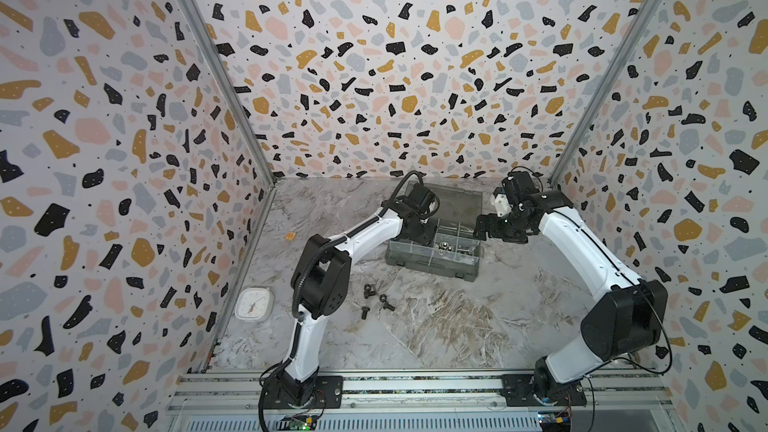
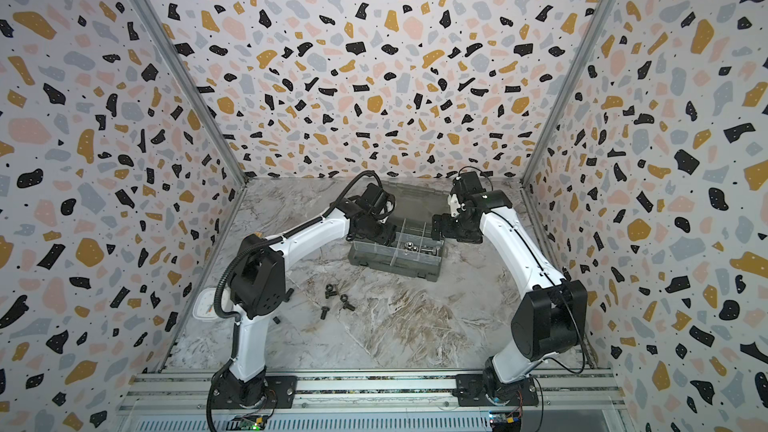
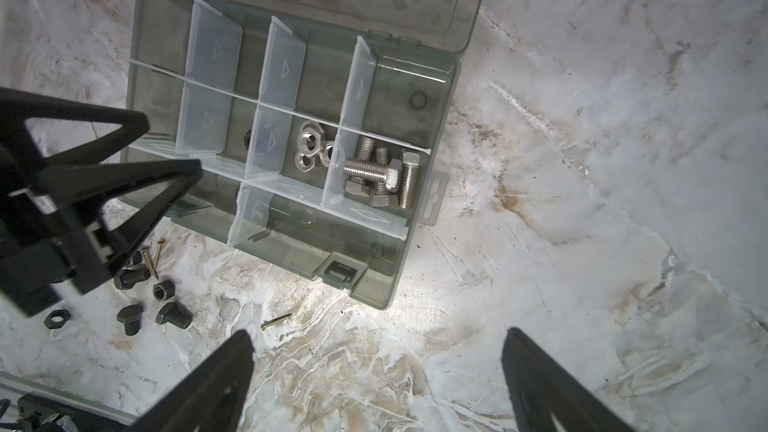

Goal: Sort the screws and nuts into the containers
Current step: 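Move the left gripper to the black parts and grasp a black nut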

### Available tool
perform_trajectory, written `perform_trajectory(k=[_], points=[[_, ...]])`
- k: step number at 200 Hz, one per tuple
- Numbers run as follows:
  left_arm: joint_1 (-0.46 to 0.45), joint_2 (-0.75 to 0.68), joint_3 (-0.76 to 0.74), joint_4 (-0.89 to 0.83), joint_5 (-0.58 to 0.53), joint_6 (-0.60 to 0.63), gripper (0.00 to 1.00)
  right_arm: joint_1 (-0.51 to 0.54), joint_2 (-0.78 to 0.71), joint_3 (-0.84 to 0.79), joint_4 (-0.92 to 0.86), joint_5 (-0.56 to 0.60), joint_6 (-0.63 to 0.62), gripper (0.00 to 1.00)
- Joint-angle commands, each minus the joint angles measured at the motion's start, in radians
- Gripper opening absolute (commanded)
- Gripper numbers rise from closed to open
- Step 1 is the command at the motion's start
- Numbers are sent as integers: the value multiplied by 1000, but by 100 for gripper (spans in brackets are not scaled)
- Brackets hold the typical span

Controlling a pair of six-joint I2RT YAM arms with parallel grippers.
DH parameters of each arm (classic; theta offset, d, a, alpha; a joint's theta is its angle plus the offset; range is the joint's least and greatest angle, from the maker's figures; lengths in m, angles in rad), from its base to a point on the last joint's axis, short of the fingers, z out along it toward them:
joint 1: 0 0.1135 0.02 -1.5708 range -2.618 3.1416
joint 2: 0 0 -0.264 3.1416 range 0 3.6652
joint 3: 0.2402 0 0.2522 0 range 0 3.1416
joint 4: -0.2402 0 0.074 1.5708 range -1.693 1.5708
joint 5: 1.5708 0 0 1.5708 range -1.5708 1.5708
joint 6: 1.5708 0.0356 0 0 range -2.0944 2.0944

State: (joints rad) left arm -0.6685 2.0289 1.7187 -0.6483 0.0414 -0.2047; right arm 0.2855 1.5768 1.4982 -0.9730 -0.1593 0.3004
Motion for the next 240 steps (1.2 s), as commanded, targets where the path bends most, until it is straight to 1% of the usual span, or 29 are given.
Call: perform_trajectory(k=[1, 17, 52, 71, 89, 105, 134, 186, 240], points=[[3, -123, -117, -20, -41, -10, 63, 42, -4, 11, -20, 11, -2, 95], [3, -212, -241, -6, -56, -34, 61, 78, 0, 1, -12, 9, 6, 95], [4, -402, -500, 35, -103, -106, 61, 151, 11, -18, 7, 0, 22, 94], [11, -467, -606, 54, -124, -150, 61, 183, 20, -19, 12, -4, 25, 94], [28, -503, -674, 63, -160, -191, 60, 207, 27, -18, 13, -5, 26, 94], [56, -518, -717, 72, -176, -219, 58, 222, 30, -18, 13, -4, 26, 93], [101, -522, -777, 106, -157, -234, 56, 236, 16, -20, 5, 1, 29, 92], [129, -481, -810, 138, -155, -211, 52, 234, -25, -43, -16, 40, 31, 92], [154, -465, -833, 145, -147, -187, 47, 234, -36, -56, -7, 32, 46, 91]])
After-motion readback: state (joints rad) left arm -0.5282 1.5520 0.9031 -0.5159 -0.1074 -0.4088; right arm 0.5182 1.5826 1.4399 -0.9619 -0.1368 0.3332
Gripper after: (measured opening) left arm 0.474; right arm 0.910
